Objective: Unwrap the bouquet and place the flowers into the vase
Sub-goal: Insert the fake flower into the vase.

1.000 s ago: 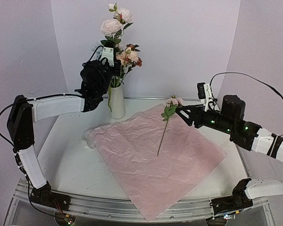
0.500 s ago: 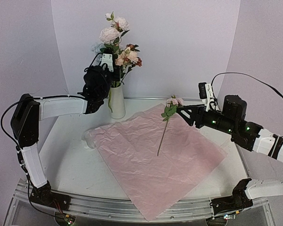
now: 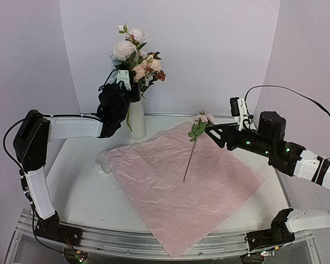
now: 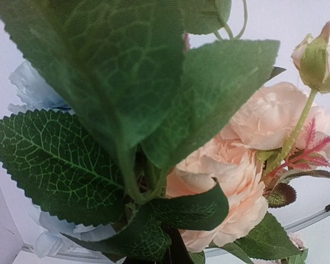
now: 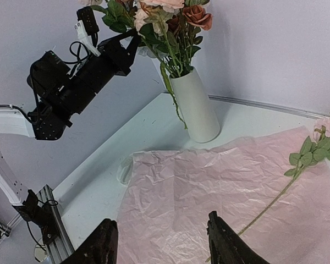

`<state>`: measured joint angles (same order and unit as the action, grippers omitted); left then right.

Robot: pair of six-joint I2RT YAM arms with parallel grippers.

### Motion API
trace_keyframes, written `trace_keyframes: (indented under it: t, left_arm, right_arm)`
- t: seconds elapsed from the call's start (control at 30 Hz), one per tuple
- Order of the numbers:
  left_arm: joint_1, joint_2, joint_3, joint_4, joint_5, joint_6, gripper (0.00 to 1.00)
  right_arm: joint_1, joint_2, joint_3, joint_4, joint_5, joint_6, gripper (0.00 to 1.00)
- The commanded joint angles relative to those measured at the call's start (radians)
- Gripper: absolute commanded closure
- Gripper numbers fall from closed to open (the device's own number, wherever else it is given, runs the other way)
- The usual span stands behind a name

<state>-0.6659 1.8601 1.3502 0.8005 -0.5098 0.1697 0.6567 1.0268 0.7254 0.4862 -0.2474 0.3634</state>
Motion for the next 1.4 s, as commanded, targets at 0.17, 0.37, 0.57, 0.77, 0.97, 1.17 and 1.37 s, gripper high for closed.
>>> trace_keyframes:
  t: [0.17, 0.37, 0.57, 0.77, 0.97, 1.17, 1.37]
  left_arm:
    - [0.003, 0.053, 0.026, -0.084, 0.022, -0.022, 1.0]
    - [0.003, 0.056, 0.023, -0.12, 0.025, -0.05, 1.0]
    - [0.003, 0.062, 0.014, -0.143, 0.039, -0.083, 1.0]
    - [0.005, 0.059, 0.018, -0.177, 0.041, -0.094, 1.0]
    - [0.009, 0.053, 0.038, -0.232, 0.05, -0.114, 1.0]
    - [0.015, 0.056, 0.037, -0.263, 0.046, -0.132, 1.0]
    - [0.023, 0.054, 0.026, -0.285, 0.038, -0.165, 1.0]
  right_arm:
    - [0.0, -0.001, 0.006, 0.026, -0.001, 0.007, 0.44]
    - [0.0, -0.007, 0.003, 0.02, 0.002, 0.008, 0.44]
    - [0.0, -0.008, 0.011, 0.006, 0.001, 0.003, 0.44]
    - [0.0, -0.007, 0.016, 0.0, -0.007, 0.009, 0.44]
    - [0.0, -0.007, 0.017, -0.004, -0.014, 0.012, 0.44]
    - [0.0, 0.0, 0.019, -0.003, -0.021, 0.014, 0.44]
    - [0.0, 0.008, 0.022, -0.002, -0.022, 0.014, 0.44]
